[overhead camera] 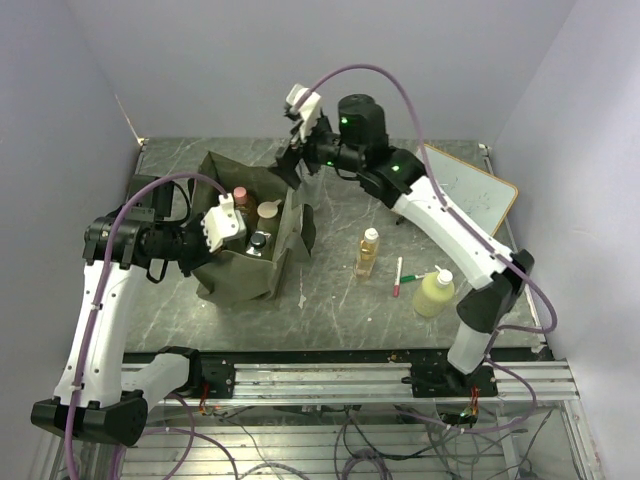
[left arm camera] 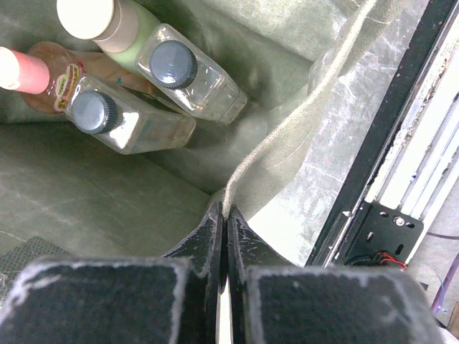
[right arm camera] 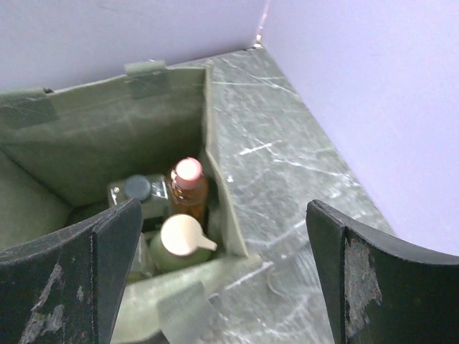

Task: Place the personal care products into the canvas bag
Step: Pick up the care product from the center of the board.

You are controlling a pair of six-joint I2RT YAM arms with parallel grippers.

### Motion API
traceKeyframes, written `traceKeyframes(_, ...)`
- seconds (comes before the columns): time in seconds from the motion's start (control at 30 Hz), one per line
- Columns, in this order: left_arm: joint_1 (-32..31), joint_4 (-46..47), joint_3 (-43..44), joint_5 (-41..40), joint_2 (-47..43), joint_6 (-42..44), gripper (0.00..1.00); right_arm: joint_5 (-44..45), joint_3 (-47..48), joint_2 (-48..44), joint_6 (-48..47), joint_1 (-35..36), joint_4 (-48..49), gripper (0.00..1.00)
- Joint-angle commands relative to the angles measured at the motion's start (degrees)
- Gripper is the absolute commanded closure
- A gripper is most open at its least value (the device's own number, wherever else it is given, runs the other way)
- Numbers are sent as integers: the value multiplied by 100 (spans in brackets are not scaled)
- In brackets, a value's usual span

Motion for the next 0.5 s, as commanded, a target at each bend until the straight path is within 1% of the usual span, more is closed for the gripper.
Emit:
traceKeyframes(0.0, -36, 111, 212, 201, -23, -291, 89, 294, -532, -521, -32, -271, 81, 4)
traceKeyframes(0.2, -36, 266, 431, 286, 14, -615, 66, 790, -1372, -1282, -204, -630, 98, 4)
traceKeyframes(0.3, -27, 345, 642, 304, 39, -851, 58, 907, -1856, -1614, -195, -905, 70, 3)
traceKeyframes(0.33, -21, 343, 703, 320, 50, -881, 47, 901, -2008, -1711, -149, -1023, 46, 3)
traceKeyframes(0.37, -23, 332, 767, 335, 64, -913, 32, 893, -2185, -1770, -82, -1154, 16, 3)
traceKeyframes(0.4, -19, 336, 840, 348, 95, -953, 22, 854, -2304, -1840, -19, -1306, -2, 3)
traceKeyframes(0.47, -16, 330, 1002, 386, 165, -1028, 14, 726, -2521, -1942, 74, -1573, -58, 3)
